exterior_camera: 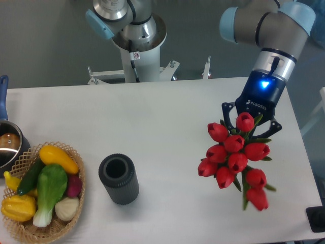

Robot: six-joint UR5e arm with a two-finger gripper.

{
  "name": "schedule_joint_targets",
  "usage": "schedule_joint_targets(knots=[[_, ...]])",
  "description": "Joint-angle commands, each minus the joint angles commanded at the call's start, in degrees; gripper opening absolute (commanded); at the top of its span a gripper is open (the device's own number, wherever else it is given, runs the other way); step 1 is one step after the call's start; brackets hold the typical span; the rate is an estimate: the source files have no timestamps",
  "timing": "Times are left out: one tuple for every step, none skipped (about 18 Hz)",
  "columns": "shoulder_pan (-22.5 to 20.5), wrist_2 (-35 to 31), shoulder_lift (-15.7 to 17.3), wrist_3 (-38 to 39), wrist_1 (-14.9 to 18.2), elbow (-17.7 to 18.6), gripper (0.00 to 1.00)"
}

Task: Insert the flowers into the vase
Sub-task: 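Hold the red tulip bunch by the stems and lift it slightly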

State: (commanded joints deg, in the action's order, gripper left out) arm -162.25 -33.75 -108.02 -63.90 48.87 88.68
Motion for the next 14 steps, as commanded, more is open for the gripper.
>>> schedule_joint_targets(knots=[[0.3, 0.0, 0.1, 0.0, 0.0, 0.3, 0.17], [0.1, 0.0, 0.2, 0.0, 0.1, 0.4, 0.17], [0.0, 0.1, 0.3, 0.1, 0.1, 0.4, 0.17], [0.1, 0.5, 0.4, 0.1, 0.1, 0.4, 0.17], [0.1, 1.4, 0.4, 0.2, 0.1, 0.4, 0.16], [0.0, 2.3, 0.4, 0.1, 0.1, 0.6, 0.17], [0.0, 2.9, 0.4, 0.1, 0.1, 0.8, 0.17], [-0.1, 3.2, 0.3, 0.1, 0.1, 0.9, 0.17], [0.0, 3.2, 0.4, 0.3, 0.1, 0.9, 0.16], [0.2, 3.2, 0.4, 0.7, 0.1, 1.0, 0.17], [0.5, 3.2, 0.5, 1.1, 0.1, 1.0, 0.17], [0.6, 3.3, 0.5, 1.2, 0.1, 1.0, 0.16], [0.6, 3.3, 0.5, 1.2, 0.0, 1.0, 0.17], [0.7, 3.5, 0.5, 1.2, 0.1, 1.0, 0.17]])
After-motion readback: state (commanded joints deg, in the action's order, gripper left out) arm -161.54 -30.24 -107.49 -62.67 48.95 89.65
